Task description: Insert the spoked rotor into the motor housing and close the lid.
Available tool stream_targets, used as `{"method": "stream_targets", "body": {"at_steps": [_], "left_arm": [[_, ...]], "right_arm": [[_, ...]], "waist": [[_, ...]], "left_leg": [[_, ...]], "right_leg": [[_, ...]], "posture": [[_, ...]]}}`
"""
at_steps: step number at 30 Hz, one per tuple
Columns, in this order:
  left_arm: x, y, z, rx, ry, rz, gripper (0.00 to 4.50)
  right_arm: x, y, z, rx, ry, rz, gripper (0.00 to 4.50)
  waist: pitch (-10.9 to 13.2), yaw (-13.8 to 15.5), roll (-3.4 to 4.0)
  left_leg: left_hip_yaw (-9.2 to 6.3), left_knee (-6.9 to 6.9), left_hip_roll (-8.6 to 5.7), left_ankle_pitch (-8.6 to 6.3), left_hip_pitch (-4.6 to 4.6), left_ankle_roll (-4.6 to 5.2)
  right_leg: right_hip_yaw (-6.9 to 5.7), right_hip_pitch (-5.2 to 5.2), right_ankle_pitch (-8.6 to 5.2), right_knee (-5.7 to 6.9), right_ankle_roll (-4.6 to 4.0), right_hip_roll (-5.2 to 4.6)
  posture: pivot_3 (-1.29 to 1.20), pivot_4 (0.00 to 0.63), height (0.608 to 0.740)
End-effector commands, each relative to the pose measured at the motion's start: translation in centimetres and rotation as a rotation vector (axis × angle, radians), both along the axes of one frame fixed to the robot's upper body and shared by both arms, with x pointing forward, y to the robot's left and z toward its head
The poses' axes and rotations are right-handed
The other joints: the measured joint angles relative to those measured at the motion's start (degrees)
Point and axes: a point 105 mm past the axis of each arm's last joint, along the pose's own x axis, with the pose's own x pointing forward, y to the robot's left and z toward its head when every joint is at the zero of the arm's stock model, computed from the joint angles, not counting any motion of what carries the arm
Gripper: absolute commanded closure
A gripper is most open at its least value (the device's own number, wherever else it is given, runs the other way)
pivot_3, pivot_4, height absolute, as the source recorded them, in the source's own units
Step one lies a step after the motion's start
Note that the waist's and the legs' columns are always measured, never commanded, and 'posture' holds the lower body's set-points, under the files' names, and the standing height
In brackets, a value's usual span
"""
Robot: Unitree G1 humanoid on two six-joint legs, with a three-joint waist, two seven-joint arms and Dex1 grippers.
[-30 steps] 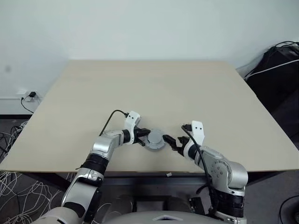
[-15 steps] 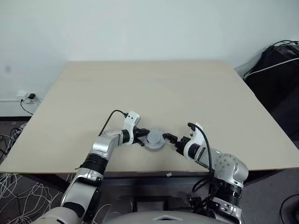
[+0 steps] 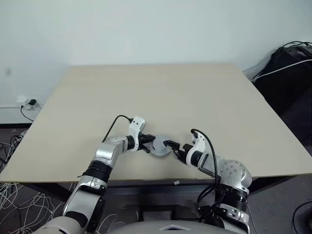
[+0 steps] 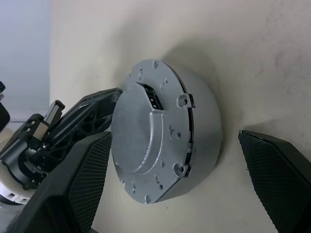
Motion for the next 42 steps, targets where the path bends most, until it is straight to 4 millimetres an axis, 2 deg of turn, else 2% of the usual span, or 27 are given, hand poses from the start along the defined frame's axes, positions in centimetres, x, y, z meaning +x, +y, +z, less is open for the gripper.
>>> {"method": "stream_targets", "body": {"at_steps": [1, 5, 12, 16, 23, 31, 37, 42], "left_arm": [[-0.7, -0.2, -0.9, 0.021, 0.032, -0.014, 4.50], [-0.7, -0.1, -0.9, 0.023, 0.031, -0.013, 4.50], [-0.7, 0.3, -0.9, 0.028, 0.027, -0.004, 4.50], [-0.6, 0.7, -0.9, 0.030, 0.024, 0.011, 4.50], [-0.7, 1.0, -1.0, 0.031, 0.026, 0.024, 4.50], [-0.6, 1.1, -1.0, 0.030, 0.021, 0.031, 4.50], [-0.5, 1.0, -1.0, 0.026, 0.019, 0.033, 4.50], [-0.5, 0.9, -0.9, 0.026, 0.016, 0.034, 4.50]], "right_arm": [[0.0, 4.8, 0.9, 0.168, 0.003, 0.040, 0.01], [-0.1, 5.7, 0.7, 0.202, 0.024, 0.056, 0.01], [-0.7, 7.9, 2.4, 0.391, -0.006, 0.126, 0.01], [-0.8, 8.3, 3.1, 0.459, -0.023, 0.136, 0.01], [-0.3, 7.9, 4.7, 0.541, -0.095, 0.111, 0.01], [-1.1, 8.5, 1.7, 0.376, 0.044, 0.148, 0.01], [-1.1, 8.5, 1.1, 0.340, 0.061, 0.153, 0.01], [-1.2, 8.5, -0.5, 0.269, 0.127, 0.148, 0.01]], "waist": [[0.0, -0.3, 0.02], [-0.1, -0.6, 0.06], [-0.2, -1.8, 0.09], [-0.2, -2.0, 0.10], [-0.2, -2.0, 0.10], [-0.2, -2.3, 0.09], [-0.2, -2.4, 0.08], [-0.2, -2.3, 0.04]], "left_leg": [[0.01, 0.00, 0.00, 0.00, 0.03, 0.00], [0.02, 0.01, 0.01, 0.00, 0.18, 0.00], [0.04, 0.01, 0.02, 0.01, 0.27, 0.01], [0.05, 0.01, 0.02, 0.02, 0.27, 0.00], [0.07, 0.00, 0.02, 0.02, 0.27, 0.01], [0.16, 0.03, 0.02, 0.03, 0.29, -0.01], [0.22, 0.09, 0.02, 0.05, 0.45, -0.05], [0.25, 0.10, 0.02, 0.06, 0.58, -0.04]], "right_leg": [[0.00, 0.02, 0.00, 0.01, 0.00, 0.00], [0.02, 0.15, 0.01, 0.05, -0.01, 0.03], [0.07, 0.19, 0.01, 0.11, -0.01, 0.05], [0.13, 0.14, 0.01, 0.18, -0.01, 0.06], [0.16, 0.10, 0.01, 0.21, -0.01, 0.06], [0.26, 0.03, 0.01, 0.46, -0.02, 0.05], [0.31, 0.06, -0.02, 0.74, -0.08, 0.06], [0.32, 0.18, -0.03, 0.75, -0.07, 0.06]], "posture": [[0.00, 0.000, 0.740], [0.00, 0.000, 0.740], [0.00, 0.000, 0.740], [0.00, 0.000, 0.740], [0.00, 0.000, 0.740], [0.00, 0.000, 0.740], [0.00, 0.000, 0.740], [0.00, 0.000, 0.740]]}}
